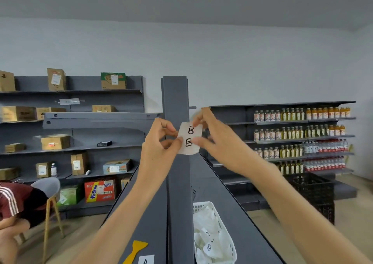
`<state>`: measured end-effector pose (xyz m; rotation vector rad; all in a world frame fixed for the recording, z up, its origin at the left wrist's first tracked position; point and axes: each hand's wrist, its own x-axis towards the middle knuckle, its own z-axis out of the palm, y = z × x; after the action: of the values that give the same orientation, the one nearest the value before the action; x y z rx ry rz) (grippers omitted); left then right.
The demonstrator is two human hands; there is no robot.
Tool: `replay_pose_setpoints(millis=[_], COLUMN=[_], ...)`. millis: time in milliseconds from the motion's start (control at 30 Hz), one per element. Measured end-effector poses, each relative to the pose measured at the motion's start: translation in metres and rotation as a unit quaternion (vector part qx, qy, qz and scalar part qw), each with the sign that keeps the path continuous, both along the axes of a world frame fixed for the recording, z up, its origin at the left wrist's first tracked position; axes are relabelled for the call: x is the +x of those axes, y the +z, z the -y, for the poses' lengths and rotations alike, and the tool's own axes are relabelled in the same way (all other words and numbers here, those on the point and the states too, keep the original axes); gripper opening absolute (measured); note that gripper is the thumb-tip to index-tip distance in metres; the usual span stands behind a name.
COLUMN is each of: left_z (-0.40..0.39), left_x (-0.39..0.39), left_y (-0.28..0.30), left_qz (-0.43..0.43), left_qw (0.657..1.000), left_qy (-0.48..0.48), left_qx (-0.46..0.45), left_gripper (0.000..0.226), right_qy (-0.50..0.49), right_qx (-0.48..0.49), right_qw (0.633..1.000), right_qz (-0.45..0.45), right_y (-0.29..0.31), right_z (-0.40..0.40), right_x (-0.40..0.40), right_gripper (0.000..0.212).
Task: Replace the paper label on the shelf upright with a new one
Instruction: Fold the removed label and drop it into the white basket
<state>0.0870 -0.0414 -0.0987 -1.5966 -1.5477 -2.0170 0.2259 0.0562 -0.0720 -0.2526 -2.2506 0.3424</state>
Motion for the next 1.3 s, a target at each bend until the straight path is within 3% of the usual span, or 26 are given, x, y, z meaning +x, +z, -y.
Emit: replay_pose_setpoints(millis=[167,267,600,767,967,1100,1300], left_z=[0.0,-0.001,-0.006,-0.008,-0.02,-0.02,-0.022], left_x=[0.012,0.017,0.029,0.031,0.021,0.016,0.009], left_y=[-0.022,-0.03,-0.037,-0.038,-0.043,-0.045,-0.054], left_qz=[-0.012,0.015,0.05,0.008,-0.086,-0.113,-0.067], left_qw=[1.0,1.0,0.996,0.995,0.994,0.99,0.995], left_qy=[-0.008,-0.02,-0.061,-0.087,0.051,0.08,-0.006], left_qx=[-0.002,-0.011,-0.028,-0.057,-0.049,-0.04,-0.078], left_gripper=[0.02,0.023,0.025,0.029,0.018,0.021,0.007], right_qy=[0.045,0.048,0.049,0.042,0.035,0.015,-0.021], right_qx=[-0.112,-0.154,-0.167,-0.184,-0.185,-0.172,-0.132], right_qw=[0.989,0.982,0.981,0.976,0.968,0.97,0.972], right_qz=[-0.086,-0.097,-0.079,-0.111,-0.165,-0.172,-0.194], right_y=[-0.043,-0.048,-0.053,-0.059,-0.062,-0.064,-0.068], right_z=[-0.003,-0.008,-0.02,-0.026,-0.027,-0.028,-0.029], right_x=[0.005,0.009,0.014,0.016,0.014,0.012,0.005], right_gripper=[0.05,0.05,0.044,0.026,0.013,0.014,0.031])
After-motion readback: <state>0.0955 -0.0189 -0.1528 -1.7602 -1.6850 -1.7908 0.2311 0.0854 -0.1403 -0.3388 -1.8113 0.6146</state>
